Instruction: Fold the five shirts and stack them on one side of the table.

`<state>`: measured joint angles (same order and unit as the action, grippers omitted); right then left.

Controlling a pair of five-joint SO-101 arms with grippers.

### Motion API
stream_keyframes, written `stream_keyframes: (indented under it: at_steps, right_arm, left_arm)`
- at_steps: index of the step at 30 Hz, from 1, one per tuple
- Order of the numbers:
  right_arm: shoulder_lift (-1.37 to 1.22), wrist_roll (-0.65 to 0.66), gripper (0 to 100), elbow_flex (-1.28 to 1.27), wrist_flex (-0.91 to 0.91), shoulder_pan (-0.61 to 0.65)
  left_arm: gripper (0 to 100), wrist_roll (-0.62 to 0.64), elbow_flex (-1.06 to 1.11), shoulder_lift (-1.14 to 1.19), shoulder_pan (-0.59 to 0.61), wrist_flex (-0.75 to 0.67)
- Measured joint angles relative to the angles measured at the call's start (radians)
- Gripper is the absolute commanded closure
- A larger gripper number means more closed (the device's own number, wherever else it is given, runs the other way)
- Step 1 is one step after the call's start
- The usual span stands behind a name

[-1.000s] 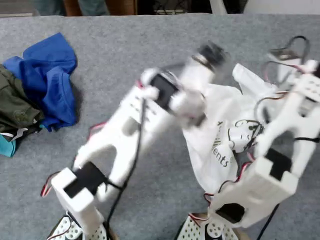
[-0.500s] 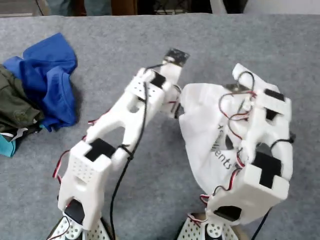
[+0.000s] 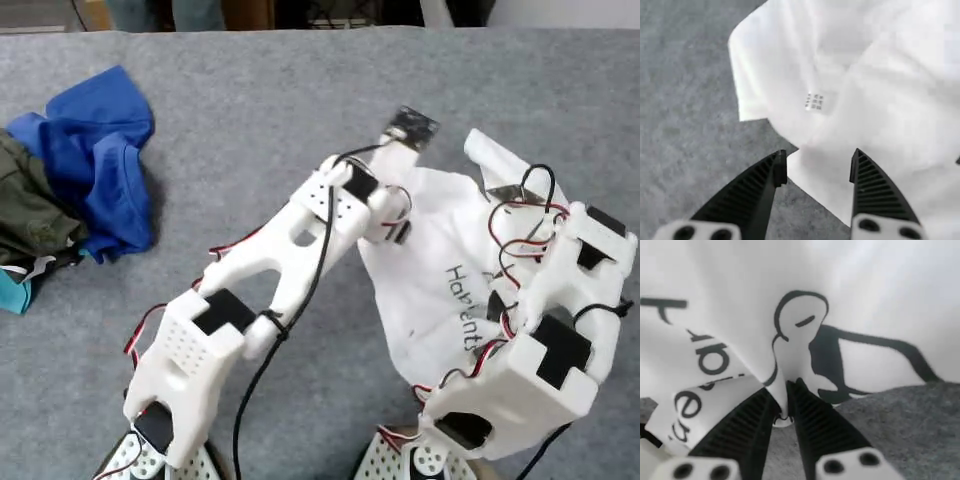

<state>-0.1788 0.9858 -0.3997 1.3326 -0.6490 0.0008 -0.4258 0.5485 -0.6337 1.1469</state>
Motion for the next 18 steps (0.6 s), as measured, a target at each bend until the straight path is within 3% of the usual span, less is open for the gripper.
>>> stream_keyframes:
  at_steps: [3, 6, 11, 18]
  right_arm:
    - [0.000, 0.000, 98.0, -0.031, -0.025, 0.000]
    - [0.000, 0.000, 98.0, -0.063, -0.049, 0.000]
    - [0.000, 0.000, 98.0, -0.084, -0.083, 0.000]
    - [-0.002, 0.000, 98.0, -0.086, -0.092, 0.000]
  left_arm:
    - [78, -0.155, 0.000, 0.000, -0.006, 0.006]
    - [78, -0.227, 0.002, 0.002, -0.006, 0.044]
    - [78, -0.242, 0.002, 0.002, 0.017, 0.084]
    - [78, -0.161, 0.008, 0.066, 0.068, 0.091]
